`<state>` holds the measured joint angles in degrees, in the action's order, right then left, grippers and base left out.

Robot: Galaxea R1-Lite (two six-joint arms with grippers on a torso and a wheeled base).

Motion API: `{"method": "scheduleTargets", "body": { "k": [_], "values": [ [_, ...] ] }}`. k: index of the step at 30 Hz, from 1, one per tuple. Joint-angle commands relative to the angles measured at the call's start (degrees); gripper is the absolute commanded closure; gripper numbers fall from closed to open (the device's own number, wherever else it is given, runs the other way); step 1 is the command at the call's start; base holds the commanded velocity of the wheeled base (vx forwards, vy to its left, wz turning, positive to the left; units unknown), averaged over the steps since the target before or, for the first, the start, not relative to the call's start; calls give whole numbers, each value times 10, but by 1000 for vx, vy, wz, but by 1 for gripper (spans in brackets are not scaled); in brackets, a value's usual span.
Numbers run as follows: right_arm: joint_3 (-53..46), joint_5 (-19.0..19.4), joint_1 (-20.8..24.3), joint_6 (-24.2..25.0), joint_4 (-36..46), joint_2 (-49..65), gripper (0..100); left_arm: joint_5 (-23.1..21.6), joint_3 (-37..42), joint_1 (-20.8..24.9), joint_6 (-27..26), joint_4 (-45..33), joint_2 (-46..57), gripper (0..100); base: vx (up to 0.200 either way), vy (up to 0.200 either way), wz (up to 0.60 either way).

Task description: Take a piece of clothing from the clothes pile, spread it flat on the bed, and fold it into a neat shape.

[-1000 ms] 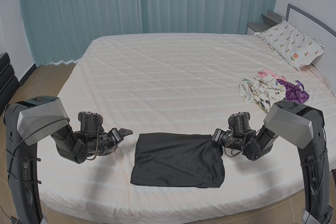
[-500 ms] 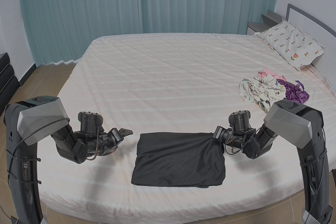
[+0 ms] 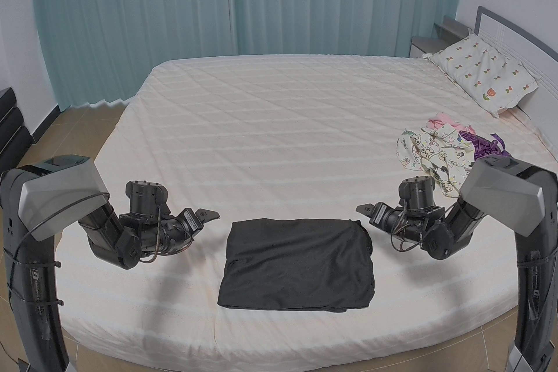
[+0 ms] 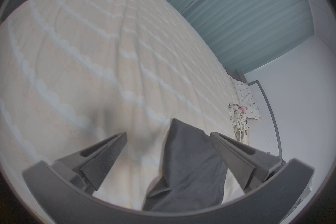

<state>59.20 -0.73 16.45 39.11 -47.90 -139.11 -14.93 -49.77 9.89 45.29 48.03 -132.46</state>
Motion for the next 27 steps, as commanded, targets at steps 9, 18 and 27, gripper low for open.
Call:
{"method": "scheduleTargets", "body": {
  "k": [9,18,27],
  "values": [
    [-345,-4,0,-26,-67,413,0,3,183,3,-100,-46,330,0,0,0,0],
    [-487,-68,-2,-107,-61,626,0,32,375,-1,-107,-39,557,0,0,0,0],
    [-586,-115,-4,-147,16,831,0,100,497,0,-108,-63,786,0,0,0,0]
  ]
}}
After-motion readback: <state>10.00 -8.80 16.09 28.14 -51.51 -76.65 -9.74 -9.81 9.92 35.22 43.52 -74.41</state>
